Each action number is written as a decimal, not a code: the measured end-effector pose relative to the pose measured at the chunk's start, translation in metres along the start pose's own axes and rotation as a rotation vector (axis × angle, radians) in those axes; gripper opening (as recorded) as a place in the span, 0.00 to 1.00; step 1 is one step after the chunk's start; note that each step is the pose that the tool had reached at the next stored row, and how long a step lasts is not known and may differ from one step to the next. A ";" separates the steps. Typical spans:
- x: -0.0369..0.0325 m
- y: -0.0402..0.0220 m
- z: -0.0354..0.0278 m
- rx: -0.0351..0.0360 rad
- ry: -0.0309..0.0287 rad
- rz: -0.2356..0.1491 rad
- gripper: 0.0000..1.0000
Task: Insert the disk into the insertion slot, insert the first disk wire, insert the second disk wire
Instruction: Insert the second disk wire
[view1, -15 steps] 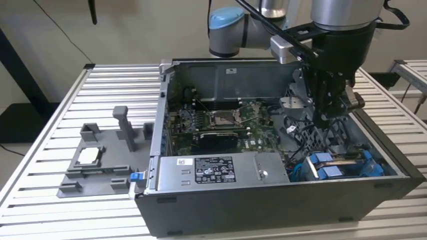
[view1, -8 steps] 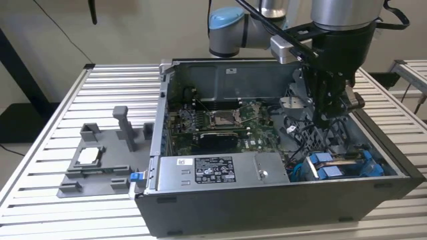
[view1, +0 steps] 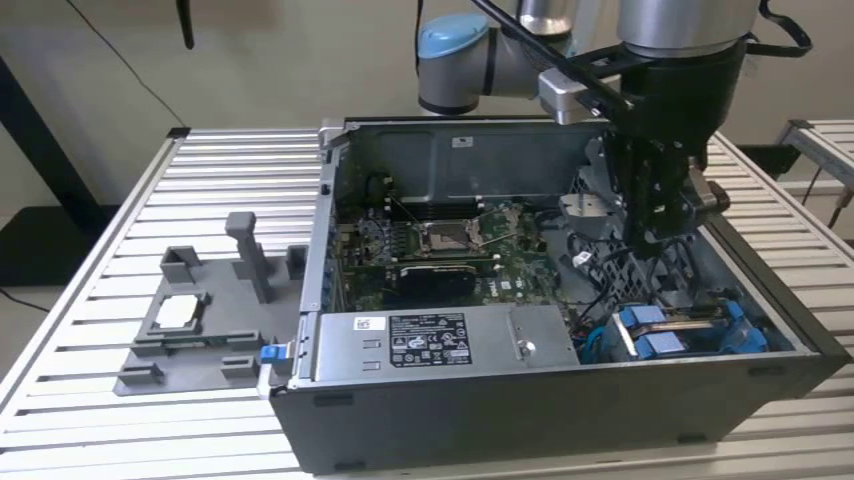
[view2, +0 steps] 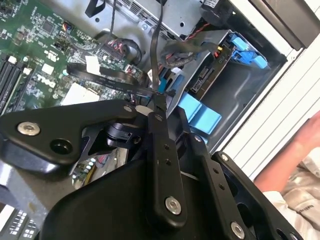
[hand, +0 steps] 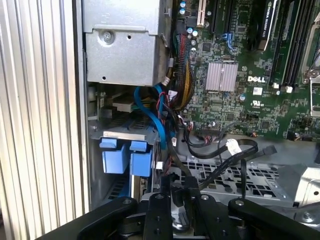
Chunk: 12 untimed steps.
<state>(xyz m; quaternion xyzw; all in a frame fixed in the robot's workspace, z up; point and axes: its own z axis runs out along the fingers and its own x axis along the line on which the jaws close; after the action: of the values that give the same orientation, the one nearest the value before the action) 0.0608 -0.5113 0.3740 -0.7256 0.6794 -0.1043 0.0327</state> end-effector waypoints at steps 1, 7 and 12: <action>-0.0019 0.0001 0.0002 -0.0004 0.0108 -0.003 0.26; -0.0077 0.0013 0.0015 0.0022 0.0245 -0.006 0.26; -0.0078 0.0015 0.0022 0.0021 0.0252 -0.006 0.17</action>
<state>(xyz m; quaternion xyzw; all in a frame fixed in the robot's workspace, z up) 0.0593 -0.5039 0.3708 -0.7261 0.6776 -0.1143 0.0246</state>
